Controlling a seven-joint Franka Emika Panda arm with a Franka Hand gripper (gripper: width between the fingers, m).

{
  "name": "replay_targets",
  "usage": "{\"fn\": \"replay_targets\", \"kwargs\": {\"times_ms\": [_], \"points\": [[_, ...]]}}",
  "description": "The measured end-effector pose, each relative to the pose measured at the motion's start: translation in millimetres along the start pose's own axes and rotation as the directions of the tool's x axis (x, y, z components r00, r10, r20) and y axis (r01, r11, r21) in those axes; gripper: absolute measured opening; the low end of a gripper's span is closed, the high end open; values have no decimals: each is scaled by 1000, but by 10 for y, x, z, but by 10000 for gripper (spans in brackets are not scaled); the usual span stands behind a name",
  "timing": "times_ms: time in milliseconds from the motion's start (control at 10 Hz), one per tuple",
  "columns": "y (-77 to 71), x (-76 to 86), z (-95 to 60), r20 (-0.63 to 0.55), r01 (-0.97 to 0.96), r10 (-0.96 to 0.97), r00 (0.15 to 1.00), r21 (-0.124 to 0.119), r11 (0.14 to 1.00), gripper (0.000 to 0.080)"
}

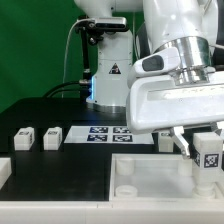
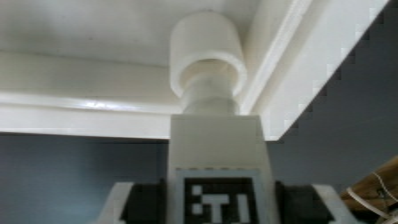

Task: Assemble one leg

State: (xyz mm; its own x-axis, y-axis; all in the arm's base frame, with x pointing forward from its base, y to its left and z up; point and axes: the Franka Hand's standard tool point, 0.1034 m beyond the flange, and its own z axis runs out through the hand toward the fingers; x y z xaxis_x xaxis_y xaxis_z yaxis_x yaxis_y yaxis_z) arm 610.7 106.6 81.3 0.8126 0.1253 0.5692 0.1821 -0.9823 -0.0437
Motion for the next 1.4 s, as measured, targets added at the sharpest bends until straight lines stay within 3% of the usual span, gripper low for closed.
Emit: {"fn": "replay_targets", "kwargs": {"times_ms": [1100, 1400], "points": [[8, -70, 8, 20, -1, 1, 1000, 1, 1000, 291], [-13, -99, 81, 23, -4, 4, 1000, 4, 1000, 291]]}}
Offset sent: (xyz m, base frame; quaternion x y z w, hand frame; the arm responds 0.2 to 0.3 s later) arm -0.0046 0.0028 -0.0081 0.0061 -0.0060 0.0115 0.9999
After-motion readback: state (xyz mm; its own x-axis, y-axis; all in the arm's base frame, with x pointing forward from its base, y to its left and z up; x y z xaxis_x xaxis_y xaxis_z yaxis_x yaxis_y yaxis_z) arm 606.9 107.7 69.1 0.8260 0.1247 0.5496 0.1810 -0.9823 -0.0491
